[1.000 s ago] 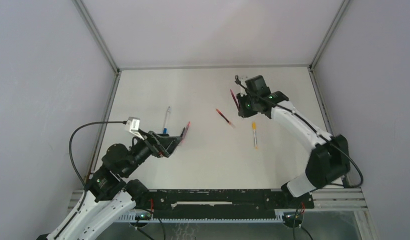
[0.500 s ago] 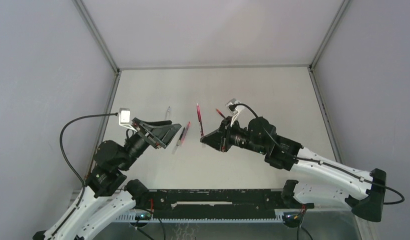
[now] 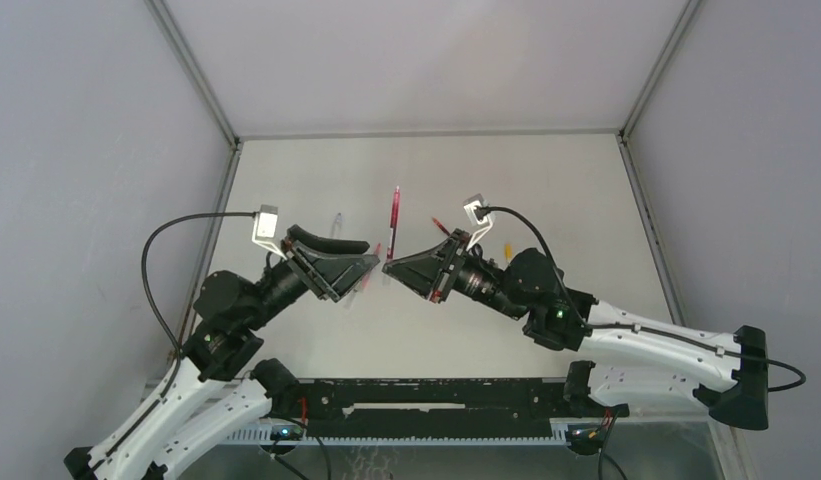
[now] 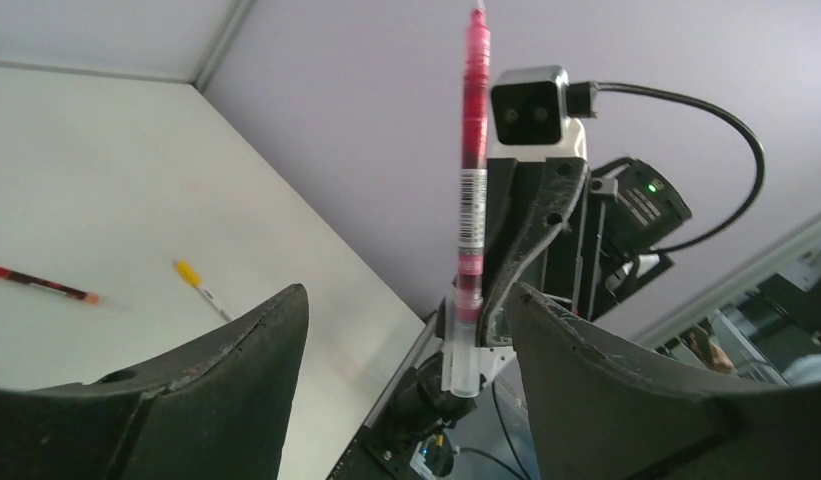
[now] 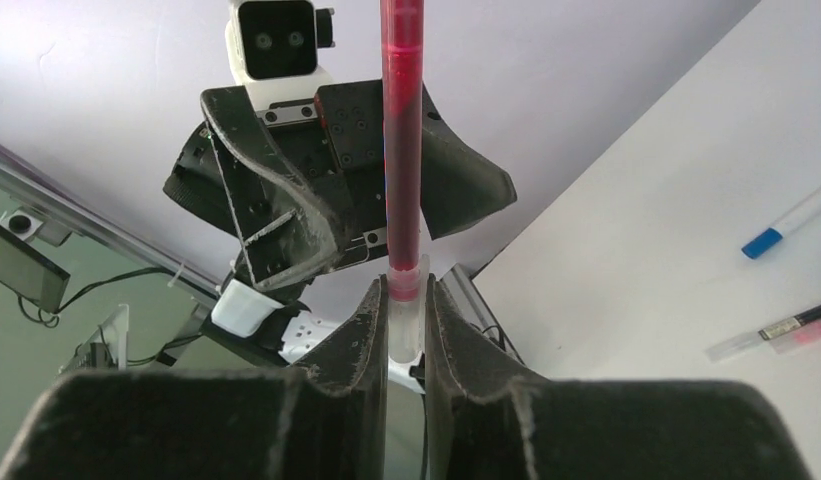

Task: Insert the pens into the pen caps
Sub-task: Pick up the pen from the center of the board.

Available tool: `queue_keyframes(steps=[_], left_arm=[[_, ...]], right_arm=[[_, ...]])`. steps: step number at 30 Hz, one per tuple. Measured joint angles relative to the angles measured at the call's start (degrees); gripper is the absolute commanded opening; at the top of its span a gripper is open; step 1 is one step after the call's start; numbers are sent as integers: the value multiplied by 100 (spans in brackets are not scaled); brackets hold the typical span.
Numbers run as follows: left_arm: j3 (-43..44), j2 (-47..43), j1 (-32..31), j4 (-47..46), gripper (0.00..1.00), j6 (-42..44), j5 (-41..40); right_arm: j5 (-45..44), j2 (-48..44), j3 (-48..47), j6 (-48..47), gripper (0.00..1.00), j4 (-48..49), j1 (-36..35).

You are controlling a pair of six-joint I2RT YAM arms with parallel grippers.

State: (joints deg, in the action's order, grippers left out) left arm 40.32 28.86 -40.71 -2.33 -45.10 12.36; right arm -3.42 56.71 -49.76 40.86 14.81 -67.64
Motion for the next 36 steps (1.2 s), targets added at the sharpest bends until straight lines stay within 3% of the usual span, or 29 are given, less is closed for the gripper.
queue_keyframes(steps=[4,13,24,31,36], left_arm=[[0,94,-59,-212,79,-4,293],[13,142,-131,-608,59,-66,546],[20,157,-232,-964,50,-225,595],[20,262,-310,-1143,51,-306,660],[22,433,-411,-1215,37,-348,739]], right_arm=[[114,122,0,68,0,87,-22],[57,280,0,79,0,133,-358],[-374,369,0,-17,0,514,-603],[-404,420,0,-52,0,614,-680],[-404,446,0,-68,0,625,-706]])
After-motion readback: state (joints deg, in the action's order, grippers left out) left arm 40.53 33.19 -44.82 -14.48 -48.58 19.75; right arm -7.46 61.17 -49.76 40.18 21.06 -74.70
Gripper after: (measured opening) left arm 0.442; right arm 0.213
